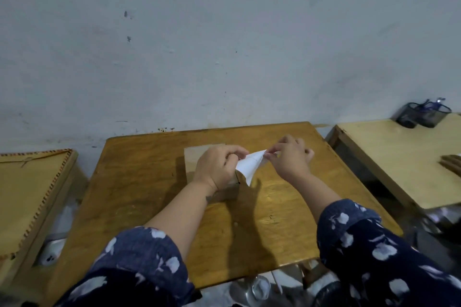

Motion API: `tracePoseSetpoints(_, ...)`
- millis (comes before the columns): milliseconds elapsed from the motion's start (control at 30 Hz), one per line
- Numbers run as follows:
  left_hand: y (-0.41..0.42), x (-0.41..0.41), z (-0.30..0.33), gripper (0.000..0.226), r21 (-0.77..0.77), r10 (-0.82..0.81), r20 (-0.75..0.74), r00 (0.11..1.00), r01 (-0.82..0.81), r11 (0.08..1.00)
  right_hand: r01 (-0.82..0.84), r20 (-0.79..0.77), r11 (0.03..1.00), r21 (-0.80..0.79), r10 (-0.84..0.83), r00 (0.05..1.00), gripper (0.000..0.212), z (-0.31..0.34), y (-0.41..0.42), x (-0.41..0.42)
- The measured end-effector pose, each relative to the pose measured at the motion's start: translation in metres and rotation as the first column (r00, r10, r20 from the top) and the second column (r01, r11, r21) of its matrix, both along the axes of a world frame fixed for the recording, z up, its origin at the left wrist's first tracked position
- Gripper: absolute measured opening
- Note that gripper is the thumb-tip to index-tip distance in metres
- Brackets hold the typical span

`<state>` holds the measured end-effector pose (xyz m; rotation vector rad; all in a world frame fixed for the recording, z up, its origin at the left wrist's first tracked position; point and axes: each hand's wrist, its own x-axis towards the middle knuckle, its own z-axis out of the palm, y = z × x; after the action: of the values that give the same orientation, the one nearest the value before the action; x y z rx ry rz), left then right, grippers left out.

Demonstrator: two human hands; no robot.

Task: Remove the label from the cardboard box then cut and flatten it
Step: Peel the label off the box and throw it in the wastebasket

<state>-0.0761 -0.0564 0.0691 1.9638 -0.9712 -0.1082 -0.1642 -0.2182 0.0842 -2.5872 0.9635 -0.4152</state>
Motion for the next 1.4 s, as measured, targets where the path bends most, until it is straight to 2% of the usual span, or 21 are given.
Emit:
tracePoseSetpoints(67,-0.006,-0.011,-0.003,0.05,0.081,-0.009,-0.055,0.998,0.013,0.997,0.03,-0.028,0.999,0.02,-0.03,0.999,0.019,-0.006,-0.001,-0.019)
tracePoseSetpoints(200,-0.027,-0.036,-0.007,0.017,0.224,-0.075,-0.103,0.992,0.096,0.97,0.099,-0.045,0.995,0.033,-0.098,0.994,0.017,-0.012,-0.003,-0.058)
tracePoseSetpoints(333,-0.047,-0.059,-0.008,0.007,0.256,-0.132,-0.126,0.983,0.161,0.953,0.114,-0.065,0.993,0.022,-0.112,0.992,0.015,-0.01,-0.013,-0.093)
tracePoseSetpoints(467,-0.068,-0.087,-0.004,0.008,0.294,-0.129,-0.045,0.991,0.136,0.946,-0.122,-0.076,0.969,-0.213,0.108,0.991,0.025,-0.006,-0.023,-0.126)
tracePoseSetpoints(533,-0.081,-0.102,-0.003,0.009,0.286,-0.128,-0.024,0.991,0.13,0.949,-0.208,-0.087,0.941,-0.267,0.191,0.978,0.024,-0.002,-0.032,-0.14)
tracePoseSetpoints(767,-0.132,-0.176,-0.008,0.008,0.271,-0.098,-0.045,0.994,0.107,0.957,-0.23,-0.124,0.973,0.018,0.23,0.965,0.02,0.005,-0.083,-0.199)
tracePoseSetpoints(833,-0.148,-0.2,-0.012,0.009,0.265,-0.065,-0.065,0.996,0.08,0.961,-0.259,-0.088,0.965,0.04,0.261,0.961,0.014,0.002,-0.097,-0.222)
tracePoseSetpoints(900,-0.165,-0.222,-0.017,0.011,0.247,-0.012,-0.146,0.989,0.048,0.968,-0.303,-0.015,0.953,-0.021,0.302,0.953,0.009,-0.005,-0.109,-0.245)
tracePoseSetpoints(967,-0.182,-0.24,-0.026,0.011,0.245,0.038,-0.303,0.952,0.039,0.969,-0.341,0.013,0.933,-0.115,0.345,0.939,0.011,-0.013,-0.118,-0.264)
tracePoseSetpoints(1067,-0.194,-0.254,-0.04,0.015,0.241,0.202,-0.532,0.822,-0.082,0.967,-0.342,0.066,0.929,-0.141,0.353,0.933,0.022,-0.019,-0.126,-0.29)
tracePoseSetpoints(1167,-0.194,-0.261,-0.048,0.028,0.235,0.321,-0.631,0.706,-0.221,0.947,-0.35,0.107,0.935,-0.053,0.354,0.929,0.025,-0.027,-0.133,-0.312)
tracePoseSetpoints(1300,-0.195,-0.268,-0.047,0.022,0.215,0.538,-0.586,0.606,-0.524,0.824,-0.266,0.131,0.948,0.172,0.246,0.96,0.017,-0.034,-0.155,-0.337)
tracePoseSetpoints(1333,-0.197,-0.27,-0.047,0.021,0.199,0.557,-0.564,0.609,-0.554,0.808,-0.254,0.14,0.936,0.244,0.225,0.964,0.014,-0.033,-0.161,-0.343)
tracePoseSetpoints(1400,-0.203,-0.28,-0.048,0.02,0.161,0.517,-0.545,0.66,-0.523,0.837,-0.244,0.174,0.882,0.403,0.188,0.967,0.011,-0.029,-0.17,-0.353)
